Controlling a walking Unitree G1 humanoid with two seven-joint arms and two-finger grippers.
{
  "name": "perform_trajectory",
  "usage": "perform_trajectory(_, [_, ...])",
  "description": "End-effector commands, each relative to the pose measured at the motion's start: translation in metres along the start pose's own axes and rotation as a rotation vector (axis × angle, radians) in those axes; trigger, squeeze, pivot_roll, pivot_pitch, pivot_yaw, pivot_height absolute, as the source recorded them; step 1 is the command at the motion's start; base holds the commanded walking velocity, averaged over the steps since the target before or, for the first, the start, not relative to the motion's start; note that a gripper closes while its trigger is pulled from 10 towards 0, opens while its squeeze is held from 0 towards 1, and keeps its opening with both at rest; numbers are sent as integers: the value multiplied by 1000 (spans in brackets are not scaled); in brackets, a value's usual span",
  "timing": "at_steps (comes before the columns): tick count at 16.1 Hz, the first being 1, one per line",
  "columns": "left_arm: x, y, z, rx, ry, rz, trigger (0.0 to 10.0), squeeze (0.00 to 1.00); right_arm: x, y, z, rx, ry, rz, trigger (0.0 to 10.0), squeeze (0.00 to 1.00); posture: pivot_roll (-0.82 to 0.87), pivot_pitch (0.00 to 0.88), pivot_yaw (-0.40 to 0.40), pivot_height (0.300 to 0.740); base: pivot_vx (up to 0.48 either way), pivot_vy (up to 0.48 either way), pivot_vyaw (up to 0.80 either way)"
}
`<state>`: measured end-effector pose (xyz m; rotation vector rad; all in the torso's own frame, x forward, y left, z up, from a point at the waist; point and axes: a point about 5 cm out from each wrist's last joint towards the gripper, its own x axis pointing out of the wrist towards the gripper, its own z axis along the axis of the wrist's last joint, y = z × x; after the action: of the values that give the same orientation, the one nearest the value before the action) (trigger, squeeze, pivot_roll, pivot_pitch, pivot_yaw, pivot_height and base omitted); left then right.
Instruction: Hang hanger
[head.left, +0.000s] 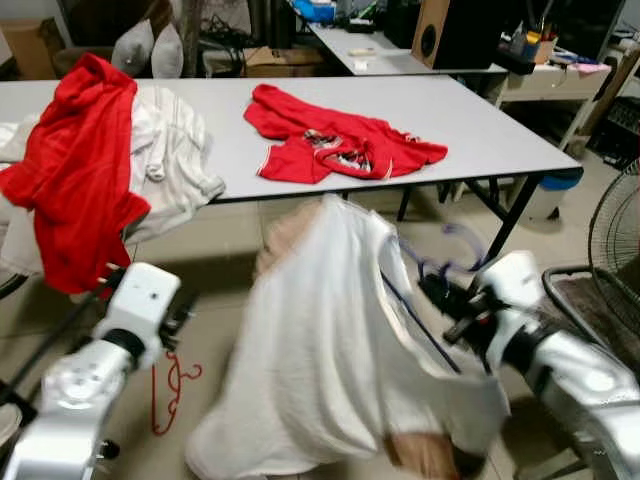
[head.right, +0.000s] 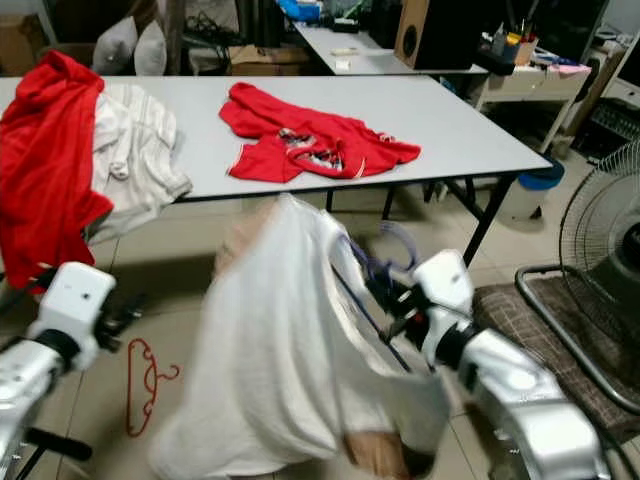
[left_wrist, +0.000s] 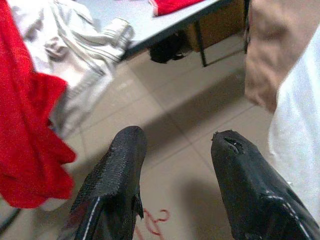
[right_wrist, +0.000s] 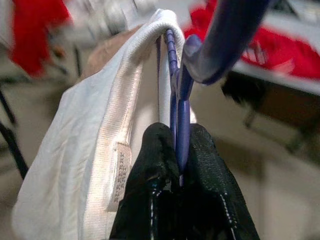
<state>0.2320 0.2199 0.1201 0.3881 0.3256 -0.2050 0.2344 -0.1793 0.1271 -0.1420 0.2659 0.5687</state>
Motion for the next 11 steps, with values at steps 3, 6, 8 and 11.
perform_trajectory(3, [6, -11, 9, -10, -45, -38, 10000, 0, 3, -3, -12, -45, 64, -9, 10000, 0, 63, 0, -46, 740, 0, 0, 0])
perform_trajectory(6, [10, -21, 11, -28, -59, -79, 10000, 0, 7, -9, -21, -118, 91, -52, 10000, 0, 57, 0, -44, 740, 0, 0, 0])
perform_trajectory(8, [12, -29, 12, -91, -80, -88, 10000, 0, 7, -14, -22, -70, 63, -160, 10000, 0, 55, 0, -37, 740, 0, 0, 0])
perform_trajectory(11, [14, -37, 10, -160, -68, -68, 10000, 0, 4, -13, -22, -12, 18, -195, 10000, 0, 48, 1, -32, 740, 0, 0, 0])
